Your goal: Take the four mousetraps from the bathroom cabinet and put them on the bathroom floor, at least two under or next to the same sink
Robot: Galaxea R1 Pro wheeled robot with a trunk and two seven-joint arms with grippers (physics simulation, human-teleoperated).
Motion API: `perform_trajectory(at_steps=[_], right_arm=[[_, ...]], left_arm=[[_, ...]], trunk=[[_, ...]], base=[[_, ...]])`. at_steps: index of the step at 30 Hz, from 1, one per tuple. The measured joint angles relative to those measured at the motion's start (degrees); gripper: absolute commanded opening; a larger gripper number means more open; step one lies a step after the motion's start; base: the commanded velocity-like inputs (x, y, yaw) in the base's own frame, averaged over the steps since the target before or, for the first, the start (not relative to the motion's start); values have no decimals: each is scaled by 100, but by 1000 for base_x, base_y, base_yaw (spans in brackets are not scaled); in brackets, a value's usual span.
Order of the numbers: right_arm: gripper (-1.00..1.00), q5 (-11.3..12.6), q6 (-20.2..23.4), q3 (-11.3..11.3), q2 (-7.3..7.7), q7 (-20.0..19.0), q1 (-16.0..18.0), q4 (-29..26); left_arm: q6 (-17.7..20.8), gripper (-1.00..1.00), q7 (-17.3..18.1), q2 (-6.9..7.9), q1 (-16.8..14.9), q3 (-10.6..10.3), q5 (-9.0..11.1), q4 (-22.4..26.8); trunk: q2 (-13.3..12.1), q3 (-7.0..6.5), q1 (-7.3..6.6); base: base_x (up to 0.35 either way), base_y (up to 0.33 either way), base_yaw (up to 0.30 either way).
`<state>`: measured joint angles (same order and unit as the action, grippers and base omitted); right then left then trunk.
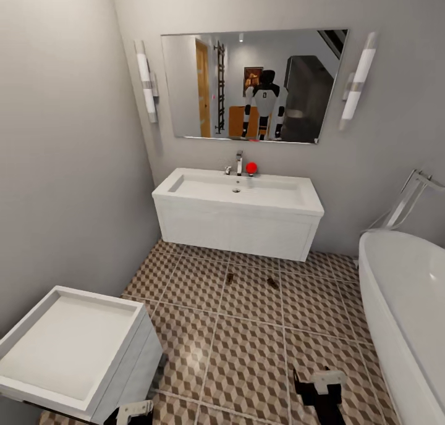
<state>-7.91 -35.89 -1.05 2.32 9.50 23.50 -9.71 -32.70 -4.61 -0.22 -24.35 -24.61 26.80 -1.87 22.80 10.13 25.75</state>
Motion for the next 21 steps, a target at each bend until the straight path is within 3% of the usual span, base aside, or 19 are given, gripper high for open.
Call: perform_trajectory(at_steps=[2,6,8,9,10,13,21], right_arm=[[100,8,346,40,26,-16,182,-149],[100,5,666,28,65,-244,262,-297],[100,-18,555,25,124,-735,216,-320],[100,-28,437,37,215,-1170,172,-326],[100,-10,376,44,289,-1453,148,-329],[100,8,290,52,398,-1818,106,-328],[100,12,234,55,433,-1877,11,-325]], left_arm=[[0,100,-39,28,0,62,14,1],[-18,100,-379,147,0,565,175,16],[-29,100,-486,213,1,830,217,23],[-35,100,-517,231,1,919,225,29],[-44,100,-529,236,0,950,224,32],[-71,100,-533,236,0,984,218,35],[-81,100,-519,230,0,981,216,29]], trunk=[[0,0,0],[0,0,0],[0,1,0],[0,1,0],[0,0,0],[0,0,0],[0,0,0]], base=[[0,0,0],[0,0,0],[0,0,0],[0,0,0],[0,0,0],[0,0,0],[0,0,0]])
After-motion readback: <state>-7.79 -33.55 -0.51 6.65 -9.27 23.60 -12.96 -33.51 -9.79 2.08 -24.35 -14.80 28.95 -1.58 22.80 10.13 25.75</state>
